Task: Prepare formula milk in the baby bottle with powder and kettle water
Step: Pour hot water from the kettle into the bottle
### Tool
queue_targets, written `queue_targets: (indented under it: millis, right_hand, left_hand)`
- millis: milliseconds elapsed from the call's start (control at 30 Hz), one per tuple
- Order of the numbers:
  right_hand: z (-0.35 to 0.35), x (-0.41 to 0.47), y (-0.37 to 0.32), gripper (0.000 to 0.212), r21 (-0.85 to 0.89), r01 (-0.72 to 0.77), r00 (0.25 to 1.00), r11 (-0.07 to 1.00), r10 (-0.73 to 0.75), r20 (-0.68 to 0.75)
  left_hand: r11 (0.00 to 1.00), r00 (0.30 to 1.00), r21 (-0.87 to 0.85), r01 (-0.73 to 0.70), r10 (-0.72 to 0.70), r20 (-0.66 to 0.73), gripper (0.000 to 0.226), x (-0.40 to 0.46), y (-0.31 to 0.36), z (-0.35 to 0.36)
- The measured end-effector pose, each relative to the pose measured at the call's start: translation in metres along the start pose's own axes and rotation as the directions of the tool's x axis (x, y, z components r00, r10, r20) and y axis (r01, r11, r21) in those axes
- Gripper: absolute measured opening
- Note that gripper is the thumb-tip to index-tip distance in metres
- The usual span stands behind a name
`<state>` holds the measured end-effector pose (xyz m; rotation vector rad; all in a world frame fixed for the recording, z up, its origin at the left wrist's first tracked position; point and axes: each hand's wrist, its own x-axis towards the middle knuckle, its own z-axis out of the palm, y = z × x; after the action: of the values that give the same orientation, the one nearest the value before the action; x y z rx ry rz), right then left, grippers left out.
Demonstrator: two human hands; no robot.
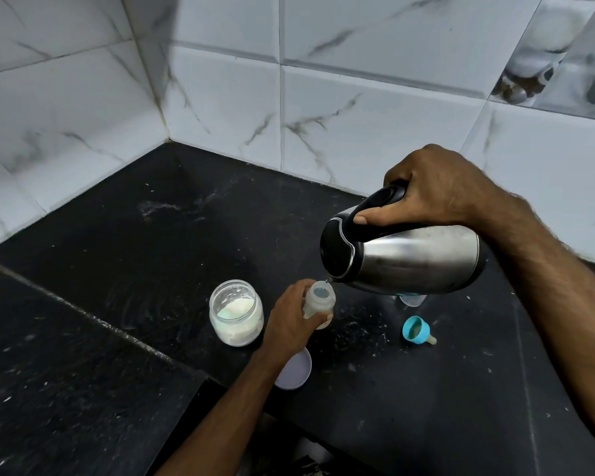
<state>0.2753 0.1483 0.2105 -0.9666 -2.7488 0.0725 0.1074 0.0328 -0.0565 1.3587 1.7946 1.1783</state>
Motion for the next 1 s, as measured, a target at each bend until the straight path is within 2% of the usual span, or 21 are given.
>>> queue_targets:
  millis: [300, 867, 1000]
  right_hand:
    - [-0.0023, -0.0003, -0.0022, 0.073, -0.009, -0.023, 1.000, 1.000, 0.023, 0.011]
    - [-0.0038, 0.0000, -0.0032, 0.076, -0.017, -0.021, 1.000, 1.000, 0.021, 0.018]
    - [-0.0052, -0.0001, -0.0034, 0.078, -0.022, -0.022, 1.000, 1.000, 0.022, 0.014]
  left_hand:
    - [1.000, 1.000, -0.010, -0.001, 0.001, -0.002, 0.051, -0.0012, 0.0002, 0.0001]
    - [1.000, 1.000, -0.008, -0.001, 0.001, -0.002, 0.053, -0.0012, -0.0019, 0.0010]
    - [1.000, 1.000, -0.009, 0.005, -0.005, -0.001, 0.059, -0.0020, -0.0006, 0.0010]
